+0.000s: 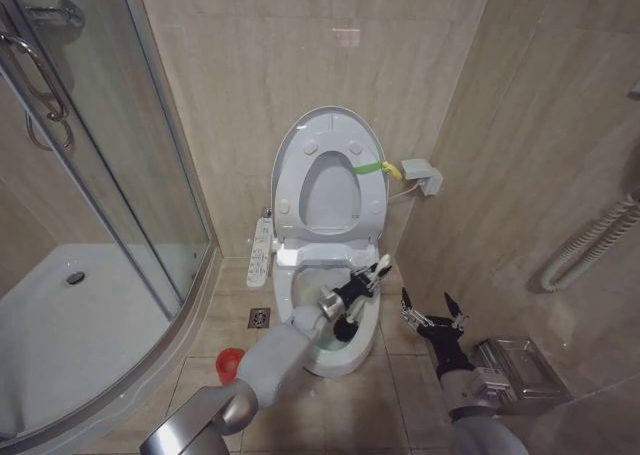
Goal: Open the toilet lid, clean the toilet bowl with a toilet brush, close the toilet lid, and flush.
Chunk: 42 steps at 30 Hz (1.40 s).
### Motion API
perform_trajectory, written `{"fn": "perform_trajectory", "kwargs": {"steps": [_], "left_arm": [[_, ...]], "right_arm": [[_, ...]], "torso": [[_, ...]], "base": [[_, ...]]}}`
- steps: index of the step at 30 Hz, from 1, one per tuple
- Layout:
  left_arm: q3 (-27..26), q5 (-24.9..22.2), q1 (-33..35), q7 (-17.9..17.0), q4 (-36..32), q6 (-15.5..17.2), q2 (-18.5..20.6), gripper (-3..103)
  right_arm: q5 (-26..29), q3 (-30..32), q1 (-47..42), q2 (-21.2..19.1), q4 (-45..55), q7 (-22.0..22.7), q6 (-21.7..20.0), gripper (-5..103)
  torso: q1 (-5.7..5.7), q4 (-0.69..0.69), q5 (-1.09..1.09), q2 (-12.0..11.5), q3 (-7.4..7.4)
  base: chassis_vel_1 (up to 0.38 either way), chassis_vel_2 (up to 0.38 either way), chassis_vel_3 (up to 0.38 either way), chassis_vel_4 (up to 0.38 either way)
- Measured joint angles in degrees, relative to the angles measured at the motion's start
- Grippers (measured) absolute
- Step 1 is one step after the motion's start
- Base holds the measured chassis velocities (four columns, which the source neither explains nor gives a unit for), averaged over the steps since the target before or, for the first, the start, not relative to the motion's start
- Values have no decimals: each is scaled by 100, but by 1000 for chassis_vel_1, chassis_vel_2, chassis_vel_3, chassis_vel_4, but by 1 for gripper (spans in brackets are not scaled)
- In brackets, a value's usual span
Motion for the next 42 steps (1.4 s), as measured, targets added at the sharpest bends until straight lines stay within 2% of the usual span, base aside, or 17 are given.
{"fn": "perform_trajectory", "kwargs": {"steps": [4,10,14,22,30,36,39,42], "left_arm": [[-127,57,-102,19,219,2,1,20],[-176,11,-162,-16,-72,-30,0,20],[164,-172,-36,-91,-517,-94,-2,20],[285,-302,61,65,-523,-277,-2,20],[208,-276,-8,-9,-192,140,0,20],[18,37,-43,-219,-357,214,0,20],[8,-295,-64,-193,-590,27,0,20],[123,-470,3,-227,-851,-7,0,20]], "right_arm": [[0,-1,1,0,0,-2,0,100],[0,0,0,0,0,0,0,100],[0,0,1,0,0,-1,0,100],[0,0,1,0,0,-1,0,100],[0,0,1,0,1,-1,0,100],[0,0,0,0,0,-1,0,100],[0,0,1,0,0,0,0,100],[0,0,1,0,0,-1,0,100]], "torso": [[0,2,-1,0,0],[0,0,0,0,0],[0,0,0,0,0],[-1,0,0,0,-1],[0,0,0,0,0],[0,0,0,0,0],[0,1,0,0,0],[0,0,0,0,0]], "base": [[0,0,0,0],[0,0,0,0],[0,0,0,0],[0,0,0,0],[0,0,0,0],[0,0,0,0],[0,0,0,0],[0,0,0,0]]}}
